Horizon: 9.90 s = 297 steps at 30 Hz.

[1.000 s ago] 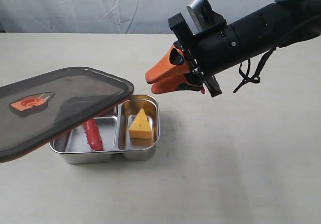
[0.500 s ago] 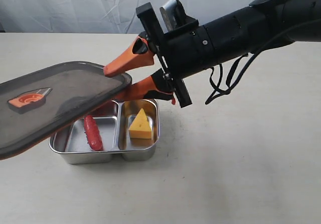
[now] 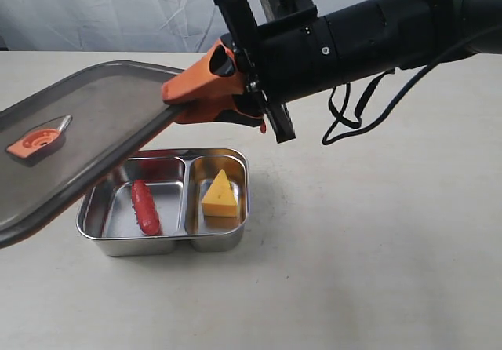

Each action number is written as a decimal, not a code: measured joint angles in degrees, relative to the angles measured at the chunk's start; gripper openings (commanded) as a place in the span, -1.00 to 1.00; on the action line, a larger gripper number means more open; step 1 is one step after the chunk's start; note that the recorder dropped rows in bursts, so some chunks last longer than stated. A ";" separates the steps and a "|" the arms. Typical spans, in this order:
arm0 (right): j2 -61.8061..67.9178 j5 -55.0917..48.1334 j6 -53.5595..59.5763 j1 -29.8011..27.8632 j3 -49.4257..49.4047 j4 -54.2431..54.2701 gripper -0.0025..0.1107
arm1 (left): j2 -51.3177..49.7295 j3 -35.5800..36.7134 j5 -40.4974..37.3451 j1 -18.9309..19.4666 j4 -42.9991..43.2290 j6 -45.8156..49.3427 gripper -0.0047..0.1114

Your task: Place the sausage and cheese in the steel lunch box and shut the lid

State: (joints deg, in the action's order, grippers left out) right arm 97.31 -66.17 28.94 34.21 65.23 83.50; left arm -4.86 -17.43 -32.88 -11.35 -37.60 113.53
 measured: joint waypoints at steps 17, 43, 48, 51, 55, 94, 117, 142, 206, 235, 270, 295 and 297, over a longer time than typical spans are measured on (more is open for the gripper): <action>-0.50 2.46 1.51 0.75 0.26 -0.57 -0.97 | 0.00 0.21 -5.05 -0.11 -4.06 -1.98 -0.13; -0.50 5.74 6.51 1.40 0.26 3.67 -0.97 | 0.00 0.41 -7.74 -0.11 4.22 -12.33 0.01; -0.50 7.81 6.63 1.40 0.26 4.74 -0.97 | 0.00 0.41 -6.51 -0.11 5.17 -13.94 0.01; -0.50 9.15 6.83 1.40 0.26 5.29 -0.97 | 0.00 0.41 -6.26 -0.11 5.55 -14.15 0.01; -0.60 12.18 7.42 1.40 0.26 5.20 -0.97 | 0.00 0.41 -6.26 -0.11 7.02 -14.97 0.01; -31.48 57.87 9.18 5.68 -29.03 16.06 -0.97 | 4.59 -0.56 3.48 -0.11 25.39 -50.33 -0.04; -31.48 52.68 16.21 5.68 -28.71 16.50 -0.97 | 4.63 -0.56 -2.21 -0.11 19.00 -55.93 -0.04; -35.39 86.16 -54.93 21.60 -28.62 -66.20 -0.97 | 4.63 -0.56 -2.32 -0.11 19.00 -55.93 -0.04; 16.13 136.12 -82.25 51.65 -28.35 -24.87 -0.97 | 4.63 -0.56 -2.42 -0.11 18.90 -56.06 -0.04; 16.13 135.98 -75.01 51.87 -23.32 -22.70 -0.97 | 4.63 -0.56 -2.42 -0.11 18.90 -56.06 -0.04; 16.49 132.70 -74.77 51.95 -23.22 -22.01 -0.97 | 4.63 -0.56 -2.42 -0.11 18.90 -56.06 -0.04; 16.95 129.70 -74.02 52.08 -23.22 -27.60 -0.21 | 4.63 -0.56 -2.42 -0.11 18.90 -56.06 -0.04; 16.95 128.39 -74.02 52.29 -23.22 -27.73 -0.21 | 4.63 -0.56 -2.42 -0.11 18.90 -56.06 -0.04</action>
State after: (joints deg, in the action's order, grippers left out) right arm 114.27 62.22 -45.08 86.50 42.01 55.77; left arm -0.23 -17.99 -35.30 -11.46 -18.70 57.47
